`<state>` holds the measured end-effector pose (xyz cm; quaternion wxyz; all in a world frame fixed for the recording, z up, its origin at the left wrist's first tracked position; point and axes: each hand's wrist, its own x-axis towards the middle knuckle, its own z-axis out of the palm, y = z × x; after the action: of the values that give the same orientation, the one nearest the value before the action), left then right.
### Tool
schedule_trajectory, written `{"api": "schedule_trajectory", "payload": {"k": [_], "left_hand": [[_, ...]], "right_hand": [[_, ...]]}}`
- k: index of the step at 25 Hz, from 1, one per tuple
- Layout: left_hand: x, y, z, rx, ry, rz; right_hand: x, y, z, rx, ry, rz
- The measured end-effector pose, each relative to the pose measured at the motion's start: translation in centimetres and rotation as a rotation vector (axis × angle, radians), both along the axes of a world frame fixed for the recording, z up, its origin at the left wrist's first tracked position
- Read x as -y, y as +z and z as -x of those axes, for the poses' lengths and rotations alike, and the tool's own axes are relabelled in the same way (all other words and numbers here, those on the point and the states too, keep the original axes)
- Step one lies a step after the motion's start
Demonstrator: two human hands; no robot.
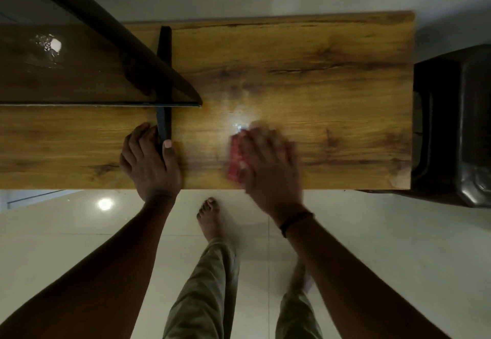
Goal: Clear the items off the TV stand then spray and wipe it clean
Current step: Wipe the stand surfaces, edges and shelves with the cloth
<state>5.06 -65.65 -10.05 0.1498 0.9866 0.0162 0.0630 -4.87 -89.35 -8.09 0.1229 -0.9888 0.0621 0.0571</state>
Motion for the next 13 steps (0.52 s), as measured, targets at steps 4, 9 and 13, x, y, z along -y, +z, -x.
{"api": "schedule_trajectory", "payload": {"k": [4, 9, 13], "left_hand": [[-0.1, -0.1, 0.1, -0.007, 0.003, -0.018], [-0.2, -0.3, 0.1, -0.007, -0.002, -0.026], [0.0, -0.4, -0.1, -0.033, -0.016, -0.023]], "right_hand": [[8.9, 0.3, -2.1, -0.051, -0.235, 0.08], [7.1, 0.2, -9.4, -0.007, -0.429, 0.04], [0.5, 0.1, -11.3, 0.062, -0.214, 0.015]]}}
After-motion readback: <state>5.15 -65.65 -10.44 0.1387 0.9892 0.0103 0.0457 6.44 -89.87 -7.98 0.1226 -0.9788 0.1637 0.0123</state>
